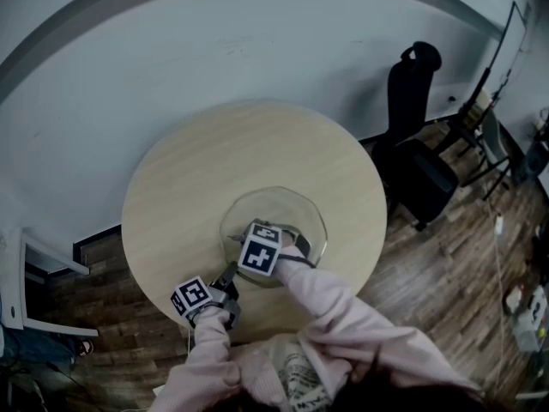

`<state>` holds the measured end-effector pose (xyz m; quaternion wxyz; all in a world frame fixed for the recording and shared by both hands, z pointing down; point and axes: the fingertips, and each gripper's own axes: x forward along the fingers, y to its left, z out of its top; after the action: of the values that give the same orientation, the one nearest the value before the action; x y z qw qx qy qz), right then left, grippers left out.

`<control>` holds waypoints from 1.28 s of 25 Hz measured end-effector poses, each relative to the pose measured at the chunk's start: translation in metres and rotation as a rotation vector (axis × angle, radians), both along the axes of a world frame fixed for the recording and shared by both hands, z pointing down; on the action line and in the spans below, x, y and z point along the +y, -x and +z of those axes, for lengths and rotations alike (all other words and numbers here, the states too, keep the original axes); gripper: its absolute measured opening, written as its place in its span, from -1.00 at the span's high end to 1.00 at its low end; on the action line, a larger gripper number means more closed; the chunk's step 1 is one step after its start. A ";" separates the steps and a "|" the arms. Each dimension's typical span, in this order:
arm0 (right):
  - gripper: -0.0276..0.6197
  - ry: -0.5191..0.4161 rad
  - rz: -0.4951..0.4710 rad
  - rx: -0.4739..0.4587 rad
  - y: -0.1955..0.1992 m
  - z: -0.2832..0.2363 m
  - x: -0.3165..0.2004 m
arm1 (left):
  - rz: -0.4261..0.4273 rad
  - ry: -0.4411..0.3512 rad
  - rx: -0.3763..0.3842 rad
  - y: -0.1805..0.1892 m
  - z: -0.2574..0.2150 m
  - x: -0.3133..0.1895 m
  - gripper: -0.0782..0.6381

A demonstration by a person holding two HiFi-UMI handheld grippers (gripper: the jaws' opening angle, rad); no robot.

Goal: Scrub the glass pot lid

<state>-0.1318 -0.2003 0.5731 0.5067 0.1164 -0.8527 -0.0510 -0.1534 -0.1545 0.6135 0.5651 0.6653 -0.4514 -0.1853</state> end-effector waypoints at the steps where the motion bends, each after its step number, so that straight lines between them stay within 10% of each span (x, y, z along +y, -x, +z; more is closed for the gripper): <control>1: 0.68 0.003 -0.003 -0.001 0.001 0.000 0.002 | 0.000 0.000 0.000 0.000 0.000 0.000 0.53; 32: 0.68 0.059 -0.036 0.006 0.008 -0.005 0.038 | 0.016 -0.010 -0.027 -0.001 0.001 0.000 0.52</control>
<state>-0.1394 -0.1626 0.5677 0.5114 0.0861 -0.8543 -0.0352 -0.1528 -0.1542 0.6140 0.5572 0.6739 -0.4529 -0.1740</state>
